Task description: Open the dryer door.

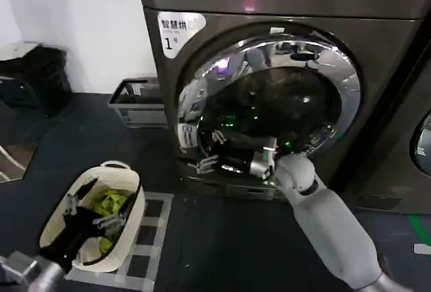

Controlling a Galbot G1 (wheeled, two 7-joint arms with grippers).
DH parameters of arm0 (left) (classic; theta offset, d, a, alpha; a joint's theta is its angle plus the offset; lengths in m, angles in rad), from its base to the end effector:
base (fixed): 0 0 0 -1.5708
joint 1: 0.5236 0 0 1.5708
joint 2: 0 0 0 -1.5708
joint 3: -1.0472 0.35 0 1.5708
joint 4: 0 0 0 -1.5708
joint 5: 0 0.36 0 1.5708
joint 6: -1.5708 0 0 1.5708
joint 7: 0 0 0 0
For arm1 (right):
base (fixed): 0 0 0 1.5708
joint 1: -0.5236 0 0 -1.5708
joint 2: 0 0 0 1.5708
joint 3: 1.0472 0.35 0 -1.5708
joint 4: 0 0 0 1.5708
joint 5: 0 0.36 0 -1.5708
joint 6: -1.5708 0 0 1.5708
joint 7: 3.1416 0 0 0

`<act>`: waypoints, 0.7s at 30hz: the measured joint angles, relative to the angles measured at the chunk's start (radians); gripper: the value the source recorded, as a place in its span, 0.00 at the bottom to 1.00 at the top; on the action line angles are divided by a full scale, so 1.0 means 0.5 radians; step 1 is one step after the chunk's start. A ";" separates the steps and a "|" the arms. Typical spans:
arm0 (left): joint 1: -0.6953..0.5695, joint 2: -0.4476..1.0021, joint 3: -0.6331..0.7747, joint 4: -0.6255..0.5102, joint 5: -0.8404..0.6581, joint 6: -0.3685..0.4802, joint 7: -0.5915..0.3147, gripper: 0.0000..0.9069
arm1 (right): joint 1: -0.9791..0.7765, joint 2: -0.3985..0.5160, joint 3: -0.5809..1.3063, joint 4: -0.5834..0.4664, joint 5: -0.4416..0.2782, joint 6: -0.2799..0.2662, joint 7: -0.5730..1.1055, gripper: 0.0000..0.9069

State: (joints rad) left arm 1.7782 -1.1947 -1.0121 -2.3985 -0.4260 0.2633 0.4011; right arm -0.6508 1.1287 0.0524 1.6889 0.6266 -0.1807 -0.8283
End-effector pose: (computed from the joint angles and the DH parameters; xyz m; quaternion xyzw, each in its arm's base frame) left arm 0.1354 0.1375 -0.1711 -0.1662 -0.9819 -0.0767 0.0493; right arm 0.4280 0.0151 -0.1975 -0.6177 0.7849 0.0166 0.0455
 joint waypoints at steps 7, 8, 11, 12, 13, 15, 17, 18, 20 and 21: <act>-0.145 0.115 -0.005 0.157 -0.158 -0.128 0.040 1.00 | -0.065 -0.063 0.066 0.040 0.093 0.041 -0.208 1.00; -0.169 0.132 -0.005 0.182 -0.184 -0.127 0.036 1.00 | -0.074 -0.071 0.074 0.044 0.105 0.044 -0.226 1.00; -0.233 0.189 -0.005 0.246 -0.263 -0.128 0.032 1.00 | -0.101 -0.092 0.101 0.062 0.149 0.047 -0.284 1.00; -0.256 0.209 -0.004 0.266 -0.289 -0.122 0.032 1.00 | -0.109 -0.099 0.112 0.069 0.157 0.048 -0.302 1.00; -0.272 0.225 -0.003 0.281 -0.308 -0.114 0.033 1.00 | -0.119 -0.106 0.121 0.075 0.157 0.048 -0.320 1.00; -0.310 0.266 0.004 0.318 -0.349 -0.104 0.039 1.00 | -0.137 -0.120 0.134 0.084 0.155 0.048 -0.351 1.00; -0.347 0.303 0.014 0.346 -0.409 -0.083 0.035 1.00 | -0.151 -0.131 0.149 0.095 0.152 0.050 -0.392 1.00; -0.369 0.323 0.022 0.362 -0.447 -0.064 0.034 1.00 | -0.166 -0.143 0.164 0.106 0.152 0.050 -0.422 1.00; -0.411 0.364 0.037 0.386 -0.519 -0.051 0.035 1.00 | -0.188 -0.161 0.185 0.124 0.155 0.048 -0.458 1.00; -0.434 0.389 0.047 0.399 -0.559 -0.049 0.035 1.00 | -0.201 -0.170 0.198 0.135 0.166 0.045 -0.488 1.00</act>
State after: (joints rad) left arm 1.5610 -1.0004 -0.9887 -2.1988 -0.7056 0.2390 0.4189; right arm -0.7512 1.0435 0.1514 1.7562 0.7094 -0.1580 -1.0720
